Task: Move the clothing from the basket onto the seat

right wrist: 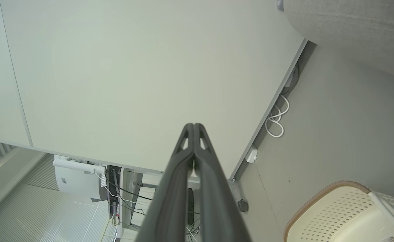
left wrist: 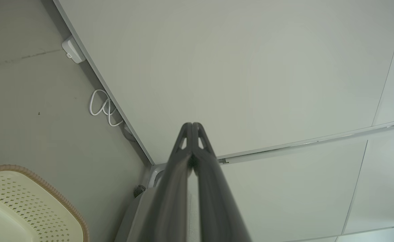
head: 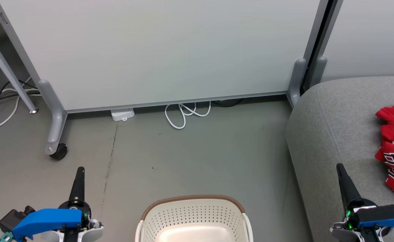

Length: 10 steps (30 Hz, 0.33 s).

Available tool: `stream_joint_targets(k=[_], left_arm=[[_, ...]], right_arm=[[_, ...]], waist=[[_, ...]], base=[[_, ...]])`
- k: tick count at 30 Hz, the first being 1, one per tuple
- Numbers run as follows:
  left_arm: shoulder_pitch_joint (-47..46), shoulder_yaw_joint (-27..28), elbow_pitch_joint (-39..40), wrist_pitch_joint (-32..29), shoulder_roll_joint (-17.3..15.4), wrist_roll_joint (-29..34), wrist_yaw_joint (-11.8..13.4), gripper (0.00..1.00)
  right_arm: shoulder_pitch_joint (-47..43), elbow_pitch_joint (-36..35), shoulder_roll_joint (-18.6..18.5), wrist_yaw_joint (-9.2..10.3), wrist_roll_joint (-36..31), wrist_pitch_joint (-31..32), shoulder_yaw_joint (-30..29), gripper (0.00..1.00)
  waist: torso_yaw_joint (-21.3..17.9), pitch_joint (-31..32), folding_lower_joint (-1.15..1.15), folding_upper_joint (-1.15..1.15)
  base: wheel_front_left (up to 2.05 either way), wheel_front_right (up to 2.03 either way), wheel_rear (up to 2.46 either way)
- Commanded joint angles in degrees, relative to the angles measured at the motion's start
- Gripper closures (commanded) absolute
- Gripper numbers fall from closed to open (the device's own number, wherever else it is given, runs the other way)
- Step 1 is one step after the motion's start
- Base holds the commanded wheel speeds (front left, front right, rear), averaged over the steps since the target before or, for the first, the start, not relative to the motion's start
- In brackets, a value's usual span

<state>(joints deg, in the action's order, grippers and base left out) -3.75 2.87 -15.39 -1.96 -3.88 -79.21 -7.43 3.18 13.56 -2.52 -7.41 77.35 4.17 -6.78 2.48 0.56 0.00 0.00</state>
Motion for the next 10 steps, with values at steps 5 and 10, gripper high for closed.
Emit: stream_joint_targets(k=[5, 10], left_arm=[[-1.6, 0.8, 0.6, -0.9, 0.0, -2.7, -0.1, 1.00], [-1.7, 1.2, 0.8, -1.5, 0.1, -4.7, -0.1, 1.00]], right_arm=[[1.6, -0.1, -0.5, -0.12, 3.0, 0.6, 0.1, 1.00], [1.9, 0.0, -0.5, -0.13, 5.2, 0.9, 0.1, 1.00]], waist=[[-0.4, -0.1, 0.00, 0.00], [-0.7, -0.2, 0.00, 0.00]], base=[[0.00, 0.00, 0.00], [0.00, 0.00, 0.00]])
